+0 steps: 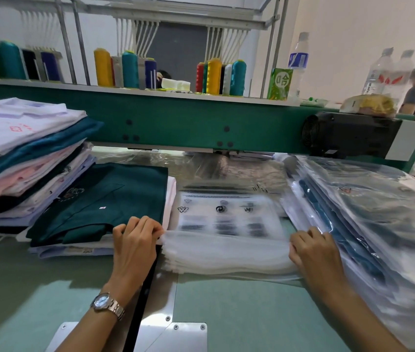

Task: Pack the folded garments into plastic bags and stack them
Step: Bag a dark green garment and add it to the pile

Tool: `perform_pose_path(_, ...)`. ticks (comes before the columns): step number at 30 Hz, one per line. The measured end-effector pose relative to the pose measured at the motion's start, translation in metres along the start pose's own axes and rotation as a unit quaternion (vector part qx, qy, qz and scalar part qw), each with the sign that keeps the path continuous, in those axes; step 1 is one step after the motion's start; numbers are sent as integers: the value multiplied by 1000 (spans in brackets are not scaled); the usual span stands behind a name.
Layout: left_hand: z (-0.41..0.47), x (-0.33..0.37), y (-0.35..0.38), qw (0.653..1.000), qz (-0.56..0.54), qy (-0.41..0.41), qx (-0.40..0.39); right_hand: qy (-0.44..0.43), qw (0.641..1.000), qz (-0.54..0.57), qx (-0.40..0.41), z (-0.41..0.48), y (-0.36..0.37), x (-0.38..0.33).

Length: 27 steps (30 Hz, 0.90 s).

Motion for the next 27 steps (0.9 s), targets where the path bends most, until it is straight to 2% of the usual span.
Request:
perform_pose_path(6, -1, 1, 2, 1000, -9, -17, -12, 50, 996, 57, -53, -2, -3, 5)
perform_pose_path(9, -4, 0, 6, 999, -22, -20, -23, 89, 978, 160, -97, -3, 1, 5)
perform_pose_path(12, -5, 0, 9, 999, -27, -30, -23, 40, 956, 269, -107, 6, -2, -14)
perform_pose_path(16, -6, 2, 10, 999, -32, -26, -27, -58, 906, 401, -120, 29, -8, -57)
perform_pose_path(21, -7, 2, 10, 999, -34, -28, -30, -87, 880, 435, -168, 52, 12, -88)
perform_pose_path(23, -6, 2, 9, 998, -32, -35, -33, -78, 859, 468, -194, 55, 21, -91)
perform_pose_path(27, -5, 3, 7, 998, -32, -37, -38, -19, 778, 568, -270, 53, 32, -88)
Point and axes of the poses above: each hand's wrist, its own z-axis towards the middle knuckle, its own y-axis out of the palm, x = y × z, the point moved 5 cm from there along z, towards the middle knuckle
